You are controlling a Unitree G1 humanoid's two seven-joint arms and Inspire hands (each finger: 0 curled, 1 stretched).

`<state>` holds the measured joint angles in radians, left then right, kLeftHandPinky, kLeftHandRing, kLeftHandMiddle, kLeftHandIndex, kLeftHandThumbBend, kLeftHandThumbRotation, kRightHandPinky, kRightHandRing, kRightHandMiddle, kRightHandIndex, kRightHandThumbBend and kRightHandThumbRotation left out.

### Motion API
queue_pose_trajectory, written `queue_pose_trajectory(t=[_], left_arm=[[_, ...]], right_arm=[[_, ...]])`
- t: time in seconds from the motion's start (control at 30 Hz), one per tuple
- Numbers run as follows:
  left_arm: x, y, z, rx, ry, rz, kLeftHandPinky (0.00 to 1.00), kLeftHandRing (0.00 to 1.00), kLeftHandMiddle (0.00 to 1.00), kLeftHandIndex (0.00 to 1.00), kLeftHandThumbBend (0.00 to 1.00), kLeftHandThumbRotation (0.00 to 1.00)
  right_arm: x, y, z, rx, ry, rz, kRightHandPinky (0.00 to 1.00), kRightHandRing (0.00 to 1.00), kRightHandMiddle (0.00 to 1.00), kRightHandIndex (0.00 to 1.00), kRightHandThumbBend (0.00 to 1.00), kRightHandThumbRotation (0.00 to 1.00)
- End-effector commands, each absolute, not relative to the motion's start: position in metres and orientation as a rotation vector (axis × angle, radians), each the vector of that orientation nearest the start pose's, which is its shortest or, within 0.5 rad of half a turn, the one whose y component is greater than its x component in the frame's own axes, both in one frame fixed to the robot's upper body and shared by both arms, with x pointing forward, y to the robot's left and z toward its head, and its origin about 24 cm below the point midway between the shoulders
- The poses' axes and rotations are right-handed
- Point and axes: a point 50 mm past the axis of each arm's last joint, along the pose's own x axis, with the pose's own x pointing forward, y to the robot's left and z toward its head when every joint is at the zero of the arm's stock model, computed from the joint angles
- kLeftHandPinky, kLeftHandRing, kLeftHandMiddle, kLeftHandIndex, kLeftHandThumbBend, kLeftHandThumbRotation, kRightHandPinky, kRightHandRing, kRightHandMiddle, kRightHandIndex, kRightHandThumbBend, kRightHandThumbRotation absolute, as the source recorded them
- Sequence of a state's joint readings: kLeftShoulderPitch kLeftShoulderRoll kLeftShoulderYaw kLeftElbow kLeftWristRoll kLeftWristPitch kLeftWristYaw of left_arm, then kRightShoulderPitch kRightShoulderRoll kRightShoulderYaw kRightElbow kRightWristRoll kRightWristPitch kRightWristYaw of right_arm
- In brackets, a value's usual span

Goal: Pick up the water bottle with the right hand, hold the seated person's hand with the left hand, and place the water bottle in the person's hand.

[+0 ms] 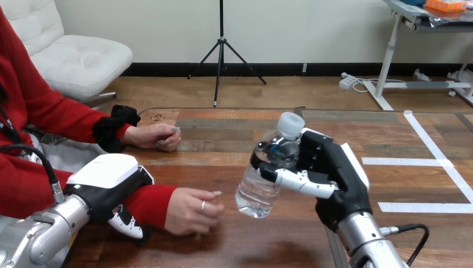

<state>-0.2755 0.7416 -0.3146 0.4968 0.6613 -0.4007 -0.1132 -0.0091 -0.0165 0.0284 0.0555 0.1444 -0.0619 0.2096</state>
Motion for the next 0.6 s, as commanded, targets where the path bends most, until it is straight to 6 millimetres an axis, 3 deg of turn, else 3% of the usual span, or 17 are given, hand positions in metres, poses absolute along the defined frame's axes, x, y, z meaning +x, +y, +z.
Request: queue_pose_trajectory(t=[0.0, 0.57], left_arm=[[0.289, 0.211, 0.066, 1.325, -0.17, -0.568, 0.26, 0.32, 0.39, 0.39, 0.86, 0.0], [0.283, 0.205, 0.082, 1.269, -0.231, -0.568, 0.26, 0.31, 0.38, 0.39, 0.91, 0.0]], right_arm=[[0.273, -0.118, 0.071, 0.145, -0.196, 0.279, 0.33, 0.38, 0.44, 0.45, 0.83, 0.0], [0.279, -0.112, 0.065, 0.128, -0.187, 0.289, 0.33, 0.38, 0.44, 0.45, 0.83, 0.0]])
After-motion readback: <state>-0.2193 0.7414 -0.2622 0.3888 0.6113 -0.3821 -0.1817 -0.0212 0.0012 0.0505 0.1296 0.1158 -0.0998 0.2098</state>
